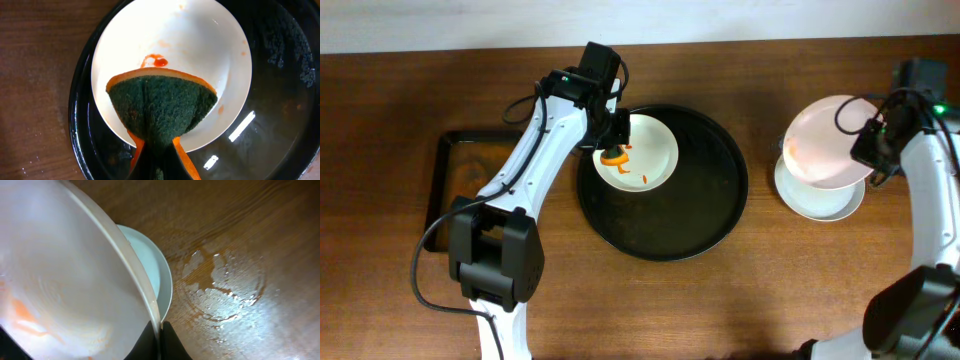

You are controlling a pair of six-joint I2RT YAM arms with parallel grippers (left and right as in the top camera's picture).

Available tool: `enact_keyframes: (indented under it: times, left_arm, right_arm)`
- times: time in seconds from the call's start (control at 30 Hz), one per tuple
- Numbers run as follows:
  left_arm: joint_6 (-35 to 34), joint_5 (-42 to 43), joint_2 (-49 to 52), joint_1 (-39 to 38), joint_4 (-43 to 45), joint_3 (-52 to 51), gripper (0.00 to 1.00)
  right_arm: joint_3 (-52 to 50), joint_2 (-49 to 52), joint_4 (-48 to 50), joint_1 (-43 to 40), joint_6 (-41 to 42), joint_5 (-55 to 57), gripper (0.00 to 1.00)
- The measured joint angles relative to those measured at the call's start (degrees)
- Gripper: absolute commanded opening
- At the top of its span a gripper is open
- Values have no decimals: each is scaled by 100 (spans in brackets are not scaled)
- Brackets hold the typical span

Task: Clean dirty plates on tray and stack at the side
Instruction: 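Move the right gripper back to the last plate on the tray, then hold the last plate with the right gripper and scrub it with the sponge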

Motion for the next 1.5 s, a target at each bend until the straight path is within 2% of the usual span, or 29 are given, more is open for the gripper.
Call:
enact_keyframes:
  times: [0.03, 0.07, 0.13, 0.27, 0.37, 0.53, 0.87, 1.07, 1.1, 1.23, 1.37, 1.4, 1.5]
  left_arm:
    - [22, -4, 0, 0, 11, 0, 1]
    - [35, -15, 0, 0, 17, -2, 1]
    - [59, -15, 0, 0, 17, 0, 1]
    - [76, -24, 0, 0, 31, 0, 1]
    - [96, -120, 0, 0, 28, 0, 1]
    - [133, -339, 0, 0, 26, 0, 1]
    - [149, -542, 0, 0, 26, 0, 1]
    - [157, -557, 0, 0, 24, 0, 1]
    - [160, -560, 0, 0, 20, 0, 1]
    - [160, -577, 0, 0, 22, 0, 1]
    - [160, -577, 0, 0, 20, 0, 1]
    - [160, -577, 0, 0, 17, 0, 1]
    - [160, -573, 0, 0, 11, 0, 1]
  right_arm:
    - [0, 74, 2, -61, -4, -90, 44]
    - [0, 146, 4, -107, -22, -184, 50]
    - [0, 234, 4, -144, -37, -293, 54]
    - [0, 240, 7, -129, -66, -828, 54]
    - [0, 240, 26, 42, -275, -1755, 54]
    - [0, 243, 179, 855, -455, -2621, 55]
    - [0, 745, 1331, 2529, -452, -2916, 58]
    - [0, 1510, 2096, 3115, 22, -2918, 57]
    - [0, 1604, 2168, 3158, 46, -2918, 56]
    - [0, 2111, 2354, 3383, 190, -2914, 42]
    - [0, 2479, 2387, 3508, 463, -2914, 8]
    - [0, 2531, 2380, 3510, 511, -2911, 4]
    - [13, 2588, 2350, 3515, 643, -2955, 4]
